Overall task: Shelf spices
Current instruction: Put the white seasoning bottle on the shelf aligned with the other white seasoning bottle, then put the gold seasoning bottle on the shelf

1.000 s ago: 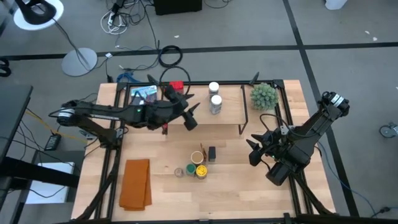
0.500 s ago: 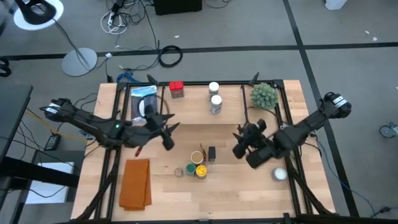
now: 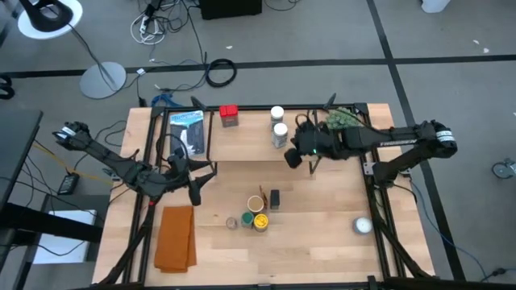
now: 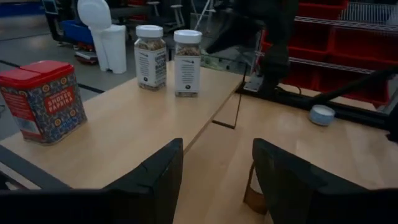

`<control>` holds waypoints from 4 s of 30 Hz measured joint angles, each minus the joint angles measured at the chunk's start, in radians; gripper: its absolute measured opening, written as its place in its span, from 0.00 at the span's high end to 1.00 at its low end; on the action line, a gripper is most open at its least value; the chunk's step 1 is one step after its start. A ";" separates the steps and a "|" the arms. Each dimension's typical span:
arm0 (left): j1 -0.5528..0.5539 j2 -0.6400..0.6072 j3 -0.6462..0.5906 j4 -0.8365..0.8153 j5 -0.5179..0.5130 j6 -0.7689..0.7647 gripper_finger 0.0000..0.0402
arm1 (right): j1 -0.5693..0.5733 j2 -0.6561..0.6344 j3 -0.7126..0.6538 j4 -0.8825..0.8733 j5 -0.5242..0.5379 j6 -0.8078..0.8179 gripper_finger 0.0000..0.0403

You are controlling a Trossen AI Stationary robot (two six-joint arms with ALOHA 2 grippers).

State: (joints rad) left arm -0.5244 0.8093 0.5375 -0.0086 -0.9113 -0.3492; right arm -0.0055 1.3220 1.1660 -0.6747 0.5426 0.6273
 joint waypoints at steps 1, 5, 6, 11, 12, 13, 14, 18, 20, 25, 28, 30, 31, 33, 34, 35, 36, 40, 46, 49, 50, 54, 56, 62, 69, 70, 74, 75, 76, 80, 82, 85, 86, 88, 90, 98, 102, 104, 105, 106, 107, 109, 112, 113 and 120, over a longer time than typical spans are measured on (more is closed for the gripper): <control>-0.003 -0.001 -0.007 -0.001 -0.006 0.000 0.51 | -0.020 0.000 0.000 -0.004 -0.002 0.000 0.99; -0.007 -0.002 -0.021 0.000 -0.021 0.001 0.51 | -0.071 0.000 0.000 -0.002 -0.003 0.001 0.98; -0.007 -0.002 -0.021 0.000 -0.020 0.001 0.51 | -0.078 0.000 0.000 0.000 -0.005 -0.006 0.99; -0.007 -0.002 -0.021 0.005 -0.023 0.002 0.51 | -0.097 0.019 0.000 0.050 -0.094 -0.065 0.99; -0.007 -0.002 -0.021 0.005 -0.023 0.002 0.51 | -0.097 0.025 0.000 0.059 -0.113 -0.074 0.99; -0.007 -0.001 -0.021 0.004 -0.023 0.002 0.51 | -0.097 0.032 0.000 0.071 -0.130 -0.079 0.99; -0.007 -0.001 -0.021 0.005 -0.023 0.002 0.51 | -0.097 0.036 0.000 0.071 -0.140 -0.080 0.99; -0.007 -0.001 -0.021 0.007 -0.023 0.003 0.51 | -0.096 0.054 -0.001 0.055 -0.147 -0.072 0.99; -0.007 -0.001 -0.021 0.009 -0.023 0.003 0.51 | -0.096 0.052 -0.001 0.054 -0.146 -0.070 1.00; -0.007 -0.001 -0.021 0.006 -0.023 0.004 0.51 | -0.090 0.040 -0.001 0.037 -0.146 -0.044 1.00; -0.007 -0.001 -0.021 0.003 -0.023 0.004 0.51 | -0.078 0.031 -0.001 -0.014 -0.140 -0.011 1.00; -0.007 -0.001 -0.021 -0.001 -0.023 0.004 0.51 | -0.062 0.022 -0.001 -0.051 -0.135 0.019 1.00; -0.007 -0.001 -0.021 -0.002 -0.023 0.004 0.51 | -0.049 0.017 -0.001 -0.069 -0.134 0.034 1.00; -0.007 -0.001 -0.021 -0.006 -0.023 0.004 0.51 | -0.014 0.011 -0.001 -0.101 -0.137 0.065 1.00; -0.007 -0.001 -0.021 -0.009 -0.023 0.004 0.51 | 0.010 0.010 -0.001 -0.116 -0.140 0.080 1.00; -0.007 -0.001 -0.021 -0.011 -0.023 0.004 0.51 | 0.036 0.007 -0.001 -0.125 -0.145 0.095 1.00; -0.007 -0.001 -0.021 -0.012 -0.023 0.004 0.51 | 0.064 0.003 -0.001 -0.136 -0.147 0.111 1.00; -0.007 -0.001 -0.021 -0.010 -0.022 0.004 0.51 | 0.190 -0.007 -0.001 -0.166 -0.146 0.181 1.00; -0.007 0.000 -0.021 -0.001 0.007 0.004 0.51 | 0.378 0.001 -0.001 -0.149 -0.147 0.185 1.00; -0.007 0.000 -0.021 -0.003 0.007 0.004 0.51 | 0.437 0.016 -0.001 -0.140 -0.145 0.221 1.00; -0.007 0.001 -0.021 -0.002 0.007 0.004 0.51 | 0.453 0.021 -0.001 -0.139 -0.144 0.251 1.00; -0.007 0.003 -0.021 0.003 0.007 0.003 0.51 | 0.487 0.072 -0.001 -0.121 -0.135 0.380 1.00; -0.007 0.003 -0.021 0.004 0.007 0.004 0.51 | 0.497 0.114 -0.001 -0.106 -0.130 0.425 1.00; -0.007 0.003 -0.021 0.002 0.018 0.003 0.51 | 0.497 0.274 -0.001 0.055 -0.145 0.452 1.00; -0.007 0.003 -0.021 0.000 0.120 0.003 0.51 | 0.458 0.348 -0.001 0.259 -0.141 0.435 1.00; -0.007 0.003 -0.021 0.000 0.128 0.003 0.51 | 0.455 0.351 -0.001 0.279 -0.131 0.427 1.00; -0.007 0.003 -0.021 0.000 0.139 0.003 0.51 | 0.444 0.359 -0.001 0.285 -0.088 0.418 1.00; -0.007 0.003 -0.021 0.000 0.139 0.003 0.51 | 0.439 0.361 -0.001 0.280 -0.095 0.419 1.00; -0.007 0.003 -0.021 0.000 0.139 0.003 0.51 | 0.434 0.362 -0.001 0.266 -0.102 0.419 1.00; -0.007 0.003 -0.021 -0.003 0.139 0.003 0.51 | 0.424 0.375 -0.002 0.249 -0.111 0.418 1.00; -0.007 0.003 -0.021 -0.002 0.139 0.003 0.51 | 0.422 0.377 -0.001 0.243 -0.126 0.418 1.00; -0.007 0.003 -0.021 -0.003 0.139 0.003 0.51 | 0.422 0.378 -0.001 0.190 -0.128 0.420 1.00; -0.007 0.003 -0.021 -0.003 0.139 0.003 0.51 | 0.422 0.378 -0.001 0.175 -0.127 0.426 1.00; -0.007 0.003 -0.021 -0.005 0.139 0.003 0.51 | 0.422 0.378 -0.001 0.153 -0.128 0.427 1.00; -0.007 0.003 -0.021 -0.005 0.139 0.003 0.51 | 0.422 0.378 -0.001 0.132 -0.138 0.432 1.00; -0.007 0.003 -0.021 -0.005 0.139 0.003 0.51 | 0.434 0.378 -0.001 0.075 -0.144 0.469 1.00; -0.007 0.003 -0.021 -0.005 0.139 0.003 0.51 | 0.449 0.378 -0.001 0.152 -0.159 0.433 1.00; -0.007 0.003 -0.021 -0.004 0.139 0.003 0.51 | 0.450 0.378 -0.001 0.192 -0.170 0.405 1.00; -0.007 0.003 -0.021 -0.004 0.138 0.003 0.51 | 0.450 0.378 -0.001 0.200 -0.170 0.396 1.00; -0.007 0.003 -0.021 -0.005 0.139 0.003 0.51 | 0.447 0.378 -0.001 0.198 -0.161 0.393 1.00; -0.007 0.003 -0.021 -0.005 0.138 0.003 0.51 | 0.442 0.378 -0.001 0.195 -0.150 0.392 1.00; -0.007 0.003 -0.021 -0.003 0.139 0.001 0.51 | 0.434 0.378 -0.001 0.194 -0.143 0.392 1.00; -0.007 0.003 -0.021 -0.004 0.138 0.001 0.51 | 0.424 0.378 -0.001 0.185 -0.143 0.391 1.00; -0.007 0.003 -0.021 -0.004 0.139 0.001 0.51 | 0.422 0.378 -0.001 0.174 -0.143 0.392 1.00; -0.007 0.003 -0.021 -0.005 0.138 0.000 0.51 | 0.422 0.378 -0.001 0.071 -0.144 0.444 1.00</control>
State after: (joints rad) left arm -0.5312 0.8120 0.5167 -0.0132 -0.7731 -0.3489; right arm 0.4168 1.7000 1.1652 -0.6036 0.3988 1.0708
